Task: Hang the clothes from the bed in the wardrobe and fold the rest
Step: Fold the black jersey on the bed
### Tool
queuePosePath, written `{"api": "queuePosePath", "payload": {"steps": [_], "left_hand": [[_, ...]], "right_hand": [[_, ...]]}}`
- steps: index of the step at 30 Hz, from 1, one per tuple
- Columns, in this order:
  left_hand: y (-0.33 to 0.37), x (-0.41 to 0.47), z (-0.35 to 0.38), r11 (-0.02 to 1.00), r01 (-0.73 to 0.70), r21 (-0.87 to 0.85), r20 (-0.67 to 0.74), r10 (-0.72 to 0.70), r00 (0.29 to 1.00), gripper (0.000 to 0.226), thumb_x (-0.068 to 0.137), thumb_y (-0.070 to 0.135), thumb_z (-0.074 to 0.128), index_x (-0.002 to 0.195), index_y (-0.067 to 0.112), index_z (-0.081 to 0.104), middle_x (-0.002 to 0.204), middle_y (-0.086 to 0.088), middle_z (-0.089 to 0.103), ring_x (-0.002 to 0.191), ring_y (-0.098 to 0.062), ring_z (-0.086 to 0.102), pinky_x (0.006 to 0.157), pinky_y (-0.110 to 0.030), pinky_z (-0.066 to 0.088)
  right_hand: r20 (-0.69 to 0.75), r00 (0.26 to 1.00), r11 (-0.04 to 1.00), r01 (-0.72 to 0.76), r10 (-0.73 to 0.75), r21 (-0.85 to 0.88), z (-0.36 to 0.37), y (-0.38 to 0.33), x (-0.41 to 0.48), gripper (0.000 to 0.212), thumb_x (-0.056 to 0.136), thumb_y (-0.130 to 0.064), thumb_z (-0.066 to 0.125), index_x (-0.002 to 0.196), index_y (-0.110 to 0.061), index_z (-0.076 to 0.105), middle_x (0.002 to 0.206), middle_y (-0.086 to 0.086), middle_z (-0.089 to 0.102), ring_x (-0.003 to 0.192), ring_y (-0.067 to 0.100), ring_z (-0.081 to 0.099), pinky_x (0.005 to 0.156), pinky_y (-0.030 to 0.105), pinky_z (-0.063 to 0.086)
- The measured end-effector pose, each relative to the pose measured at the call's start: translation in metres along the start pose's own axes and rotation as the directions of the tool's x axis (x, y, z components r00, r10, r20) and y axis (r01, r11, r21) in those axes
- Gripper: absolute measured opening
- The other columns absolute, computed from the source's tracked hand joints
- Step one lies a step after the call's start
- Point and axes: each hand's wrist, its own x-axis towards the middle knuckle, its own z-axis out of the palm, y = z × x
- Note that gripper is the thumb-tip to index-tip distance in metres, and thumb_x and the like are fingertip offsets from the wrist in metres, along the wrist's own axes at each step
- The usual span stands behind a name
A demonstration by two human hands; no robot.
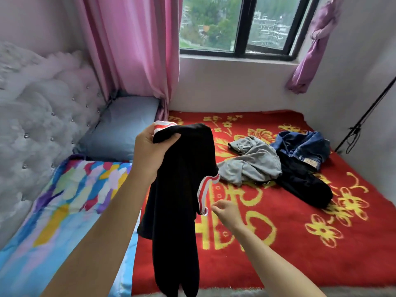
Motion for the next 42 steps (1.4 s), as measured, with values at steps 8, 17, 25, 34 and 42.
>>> {"api": "queuePosePath", "payload": {"steps": [8, 17, 25, 34, 42], "left_hand": [[0.005, 0.003, -0.03, 0.997, 0.059, -0.058, -0.096, -0.065, 0.993, 0.021, 0.079, 0.01, 0.07, 0.079, 0.031, 0.07, 0.078, 0.011, 0.068, 0.082, -0.011, 0.062, 0.073, -0.024, 0.048], [0.035, -0.011, -0.056, 0.984, -0.056, -0.167, -0.166, 0.028, 0.986, 0.028, 0.08, -0.001, 0.065, 0.076, 0.026, 0.071, 0.073, 0.012, 0.07, 0.073, -0.003, 0.065, 0.068, -0.014, 0.049], [-0.019, -0.025, -0.131, 0.979, 0.138, -0.153, -0.453, -0.193, 0.87, 0.018, 0.084, 0.001, 0.063, 0.077, 0.017, 0.061, 0.063, 0.01, 0.066, 0.06, -0.003, 0.06, 0.058, -0.017, 0.047], [-0.122, -0.065, -0.143, 0.781, 0.51, 0.36, -0.565, -0.252, 0.785, 0.043, 0.079, 0.005, 0.07, 0.117, 0.007, 0.052, 0.112, -0.021, 0.061, 0.103, -0.038, 0.057, 0.083, -0.04, 0.042], [-0.131, -0.096, -0.042, 0.709, 0.14, 0.691, 0.155, -0.336, 0.929, 0.092, 0.078, 0.04, 0.072, 0.149, 0.021, 0.018, 0.152, -0.001, 0.023, 0.141, -0.021, 0.016, 0.114, -0.035, 0.016]], "right_hand": [[0.382, 0.918, 0.982, 0.156, -0.107, -0.102, 0.017, -0.027, 0.023, 0.088, 0.077, -0.029, 0.076, 0.147, -0.021, 0.023, 0.146, -0.002, 0.027, 0.138, 0.016, 0.023, 0.111, 0.03, 0.024], [-0.003, 0.985, 0.98, 0.17, -0.171, -0.108, 0.044, -0.048, 0.042, 0.02, 0.088, -0.029, 0.063, 0.073, -0.016, 0.062, 0.074, -0.001, 0.058, 0.072, 0.017, 0.052, 0.064, 0.03, 0.037], [-0.044, 0.982, 0.868, 0.182, -0.182, 0.462, -0.063, -0.084, 0.06, 0.031, 0.078, 0.021, 0.054, 0.068, -0.008, 0.057, 0.054, -0.003, 0.056, 0.047, 0.002, 0.052, 0.048, 0.012, 0.04], [-0.016, 0.95, 0.827, 0.28, -0.312, 0.488, -0.115, -0.118, 0.032, 0.035, 0.08, 0.016, 0.059, 0.085, -0.018, 0.068, 0.066, 0.002, 0.059, 0.053, 0.009, 0.052, 0.052, 0.017, 0.042], [0.076, 0.952, 0.86, 0.231, -0.296, 0.455, -0.1, -0.139, 0.005, 0.03, 0.076, 0.018, 0.062, 0.083, -0.011, 0.068, 0.069, 0.01, 0.056, 0.062, 0.018, 0.052, 0.063, 0.026, 0.043]]}}
